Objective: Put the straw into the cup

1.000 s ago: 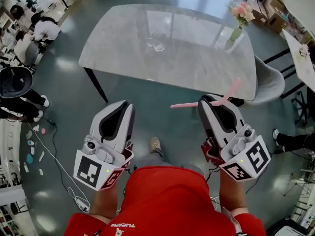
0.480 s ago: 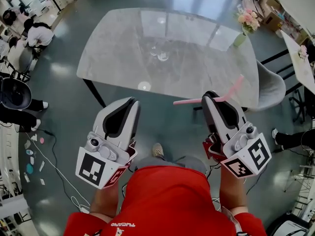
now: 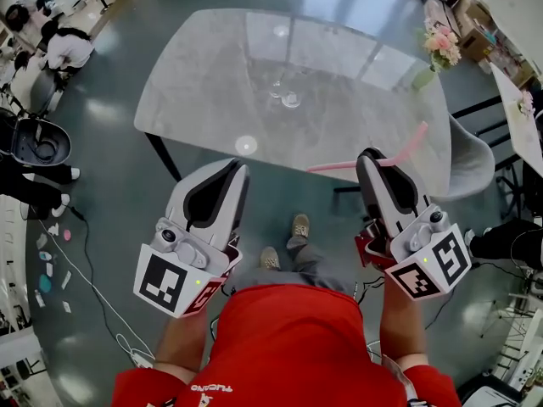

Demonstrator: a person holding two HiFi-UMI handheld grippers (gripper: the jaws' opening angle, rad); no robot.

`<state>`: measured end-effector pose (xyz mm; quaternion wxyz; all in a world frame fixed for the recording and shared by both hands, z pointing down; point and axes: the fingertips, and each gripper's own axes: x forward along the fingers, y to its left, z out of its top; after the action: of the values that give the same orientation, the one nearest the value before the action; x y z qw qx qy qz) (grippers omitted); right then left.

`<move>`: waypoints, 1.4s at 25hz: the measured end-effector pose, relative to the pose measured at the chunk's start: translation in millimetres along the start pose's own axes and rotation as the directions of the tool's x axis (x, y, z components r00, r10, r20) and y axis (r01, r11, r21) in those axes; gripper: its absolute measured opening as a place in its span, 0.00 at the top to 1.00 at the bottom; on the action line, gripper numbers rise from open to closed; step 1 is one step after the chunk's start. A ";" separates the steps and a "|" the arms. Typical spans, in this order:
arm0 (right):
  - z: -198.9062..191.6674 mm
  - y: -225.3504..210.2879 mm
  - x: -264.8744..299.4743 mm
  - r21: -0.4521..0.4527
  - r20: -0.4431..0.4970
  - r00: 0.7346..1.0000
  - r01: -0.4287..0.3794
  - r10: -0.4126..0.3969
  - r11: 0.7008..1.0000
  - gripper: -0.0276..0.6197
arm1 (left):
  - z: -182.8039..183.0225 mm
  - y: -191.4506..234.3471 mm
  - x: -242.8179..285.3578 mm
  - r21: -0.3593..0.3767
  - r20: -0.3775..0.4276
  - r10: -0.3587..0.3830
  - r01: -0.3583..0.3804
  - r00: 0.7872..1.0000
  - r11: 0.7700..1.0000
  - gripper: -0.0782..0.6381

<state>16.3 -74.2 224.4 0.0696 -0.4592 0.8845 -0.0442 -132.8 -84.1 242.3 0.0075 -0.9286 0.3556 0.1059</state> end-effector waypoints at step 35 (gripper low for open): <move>-78.3 -172.5 161.7 -0.084 -0.113 0.991 -0.082 0.072 0.993 0.92 | -49.7 97.5 154.3 0.065 -0.067 0.203 -0.199 0.977 0.978 0.88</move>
<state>50.7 -304.5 312.7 0.0023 -0.4242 0.9052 -0.0273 -76.1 -263.0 265.7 0.0106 -0.8906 0.4506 0.0615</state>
